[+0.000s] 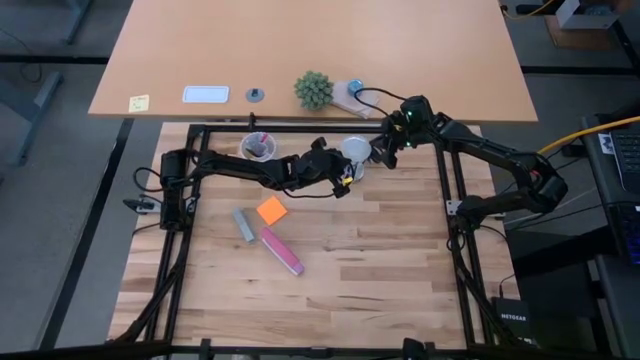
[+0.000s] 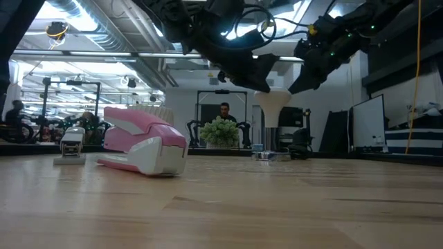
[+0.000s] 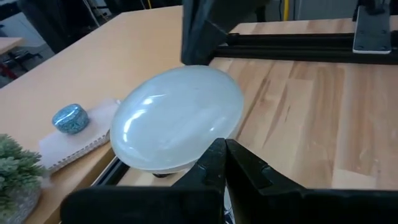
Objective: Screw lightbulb
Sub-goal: Insert the lightbulb into the lamp
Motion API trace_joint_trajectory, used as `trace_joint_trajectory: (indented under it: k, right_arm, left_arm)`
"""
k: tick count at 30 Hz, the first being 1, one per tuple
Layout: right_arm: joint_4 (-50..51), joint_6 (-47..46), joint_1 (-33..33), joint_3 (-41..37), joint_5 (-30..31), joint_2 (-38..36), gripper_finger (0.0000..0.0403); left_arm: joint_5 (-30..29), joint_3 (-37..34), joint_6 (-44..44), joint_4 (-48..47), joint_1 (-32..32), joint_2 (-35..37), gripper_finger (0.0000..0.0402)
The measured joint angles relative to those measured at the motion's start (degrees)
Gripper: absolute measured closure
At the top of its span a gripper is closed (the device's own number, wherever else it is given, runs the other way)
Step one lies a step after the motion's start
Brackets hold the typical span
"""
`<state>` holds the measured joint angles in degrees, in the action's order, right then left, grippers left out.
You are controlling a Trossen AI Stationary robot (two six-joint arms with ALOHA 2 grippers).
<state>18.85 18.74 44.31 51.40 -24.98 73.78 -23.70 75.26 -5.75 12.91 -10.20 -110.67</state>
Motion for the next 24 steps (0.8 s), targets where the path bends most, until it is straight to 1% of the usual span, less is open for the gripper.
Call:
trace_joint_trajectory:
  k: [7, 13, 15, 21, 24]
  right_arm:
    - [2.64, -0.32, -0.01, 0.04, -2.46, -0.02, 0.04]
    - [3.18, -1.89, -0.21, -0.04, -8.15, 0.02, 0.04]
    - [3.06, -2.28, -0.55, -0.04, -9.21, 0.02, 0.04]
    - [2.84, -2.3, -3.54, -0.04, -9.01, 0.02, 0.04]
    - [2.84, -1.86, -4.88, -0.07, -7.63, -0.17, 0.04]
  left_arm:
    - [-3.31, 0.0, 0.02, -0.37, -0.04, 0.0, 0.0401]
    - [-6.11, 0.0, 0.02, -0.33, -0.15, 0.0, 0.0402]
    - [-7.26, 0.0, 0.06, -0.33, -0.15, 0.0, 0.0401]
    - [-8.38, 0.0, 1.33, -1.48, -0.12, 0.0, 0.0401]
    - [-8.46, 0.0, 0.87, -1.41, 0.67, 0.0, 0.0401]
